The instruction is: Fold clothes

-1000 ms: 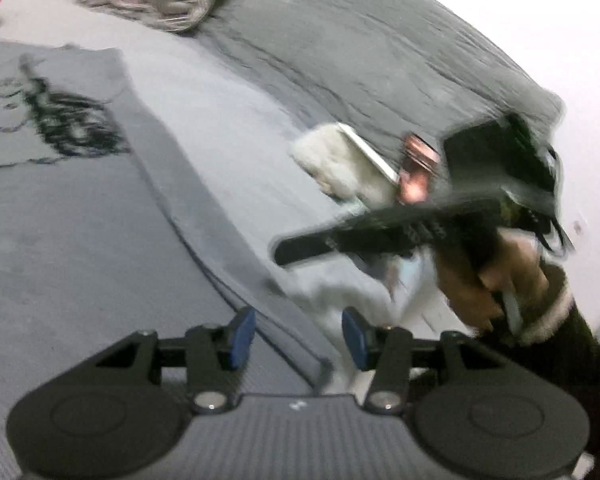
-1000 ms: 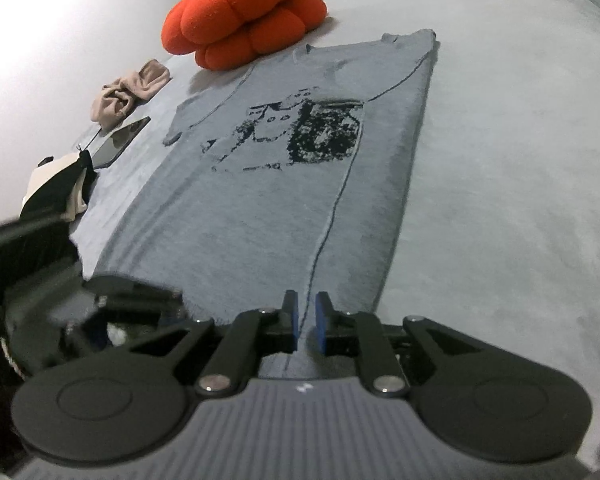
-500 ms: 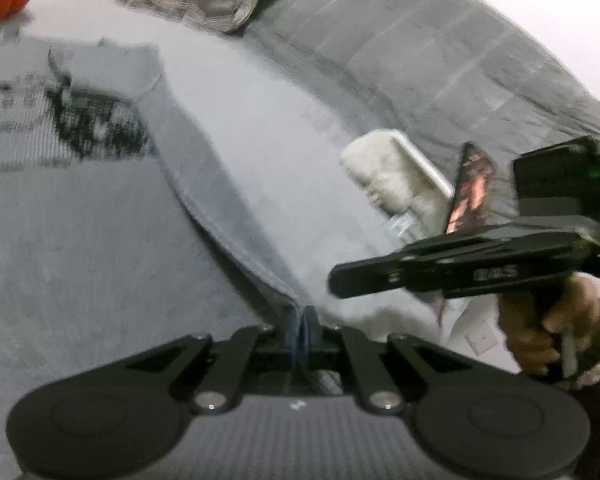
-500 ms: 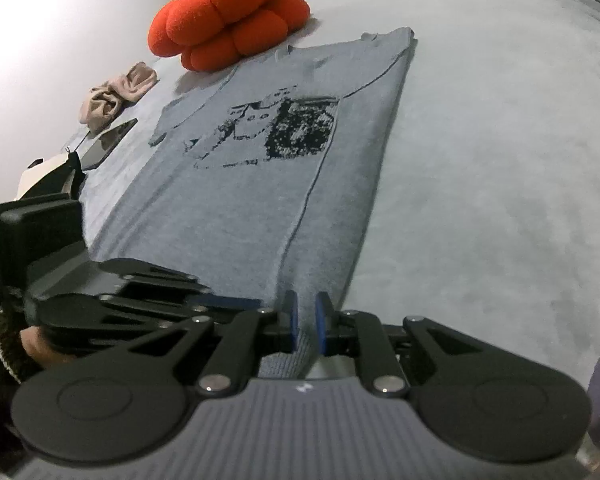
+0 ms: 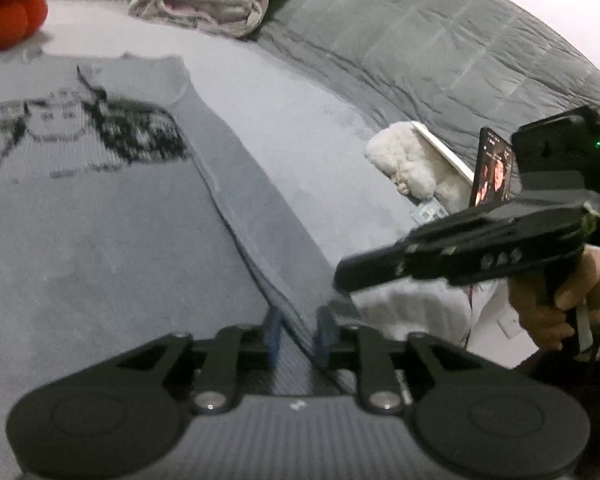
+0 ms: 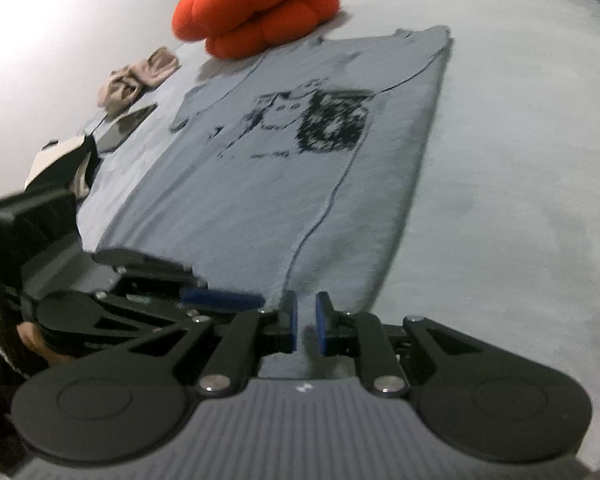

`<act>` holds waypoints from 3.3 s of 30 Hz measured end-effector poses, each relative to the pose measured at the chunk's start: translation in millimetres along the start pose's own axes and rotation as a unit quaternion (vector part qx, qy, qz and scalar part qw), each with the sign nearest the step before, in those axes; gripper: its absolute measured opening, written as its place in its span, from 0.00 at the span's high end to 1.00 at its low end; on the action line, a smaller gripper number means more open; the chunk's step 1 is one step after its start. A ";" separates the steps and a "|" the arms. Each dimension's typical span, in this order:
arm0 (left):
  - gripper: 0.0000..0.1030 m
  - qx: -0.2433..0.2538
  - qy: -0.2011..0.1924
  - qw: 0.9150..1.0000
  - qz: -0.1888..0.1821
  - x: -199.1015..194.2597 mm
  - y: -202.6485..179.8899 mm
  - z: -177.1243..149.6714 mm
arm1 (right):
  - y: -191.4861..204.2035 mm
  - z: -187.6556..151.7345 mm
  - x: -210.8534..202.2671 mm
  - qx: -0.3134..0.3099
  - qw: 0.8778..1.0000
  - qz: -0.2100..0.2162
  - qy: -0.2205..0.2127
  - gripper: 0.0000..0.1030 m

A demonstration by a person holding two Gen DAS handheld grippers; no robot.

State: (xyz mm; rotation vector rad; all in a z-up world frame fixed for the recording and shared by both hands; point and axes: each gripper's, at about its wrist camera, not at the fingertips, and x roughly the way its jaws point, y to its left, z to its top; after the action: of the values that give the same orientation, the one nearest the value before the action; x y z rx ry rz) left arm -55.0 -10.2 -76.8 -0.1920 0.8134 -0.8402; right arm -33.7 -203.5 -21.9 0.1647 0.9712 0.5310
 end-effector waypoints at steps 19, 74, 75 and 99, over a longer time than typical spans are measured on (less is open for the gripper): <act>0.20 -0.057 -0.119 0.967 0.217 -71.6 63.6 64.0 | 15.0 53.7 23.9 0.000 1.000 0.012 -0.006 0.62; 0.95 -0.069 -0.188 0.941 0.271 -58.2 194.0 129.7 | 4.5 142.6 100.8 0.065 0.997 -0.009 -0.034 0.62; 0.95 -0.058 -0.176 0.947 0.262 -53.5 191.8 129.6 | 5.6 146.4 102.2 0.069 0.997 -0.003 -0.036 0.62; 0.95 -0.057 -0.114 0.970 0.207 -42.8 198.8 134.1 | -26.4 223.0 250.1 0.354 0.905 0.222 -0.076 0.61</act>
State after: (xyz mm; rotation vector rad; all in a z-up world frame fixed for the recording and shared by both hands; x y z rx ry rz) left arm 139.9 133.5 -50.4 -0.2063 0.6540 -0.3702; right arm 270.9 -79.2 -91.3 1.0887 0.9391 0.5473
